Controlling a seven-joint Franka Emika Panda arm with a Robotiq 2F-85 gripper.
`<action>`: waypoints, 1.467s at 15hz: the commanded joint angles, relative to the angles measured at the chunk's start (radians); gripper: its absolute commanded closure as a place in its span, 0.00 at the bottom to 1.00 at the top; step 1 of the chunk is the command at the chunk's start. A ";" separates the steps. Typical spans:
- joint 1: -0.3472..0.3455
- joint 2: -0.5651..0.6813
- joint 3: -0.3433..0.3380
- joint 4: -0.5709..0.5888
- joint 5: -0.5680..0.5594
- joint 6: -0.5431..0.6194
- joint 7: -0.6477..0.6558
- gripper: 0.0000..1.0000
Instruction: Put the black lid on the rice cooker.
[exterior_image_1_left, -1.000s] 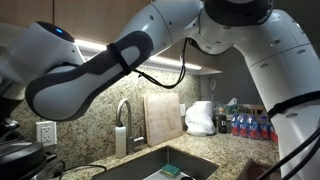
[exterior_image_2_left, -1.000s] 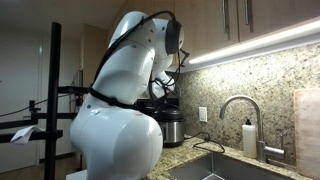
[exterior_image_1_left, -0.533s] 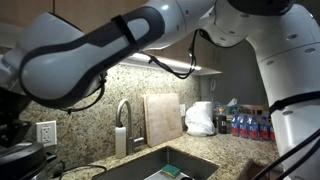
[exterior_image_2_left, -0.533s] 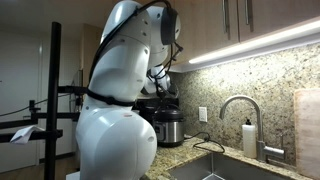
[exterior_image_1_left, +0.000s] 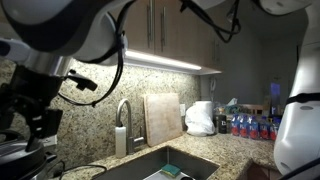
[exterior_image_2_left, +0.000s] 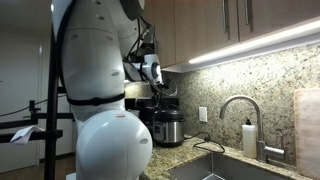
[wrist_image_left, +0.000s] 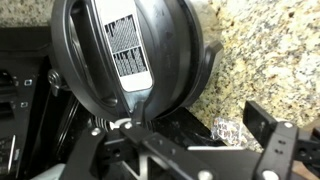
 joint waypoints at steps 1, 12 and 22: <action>0.036 -0.255 -0.135 -0.062 0.114 -0.212 0.001 0.00; 0.362 -0.493 -0.730 -0.021 -0.054 -0.853 0.088 0.00; 0.366 -0.494 -0.722 -0.033 -0.054 -0.854 0.089 0.00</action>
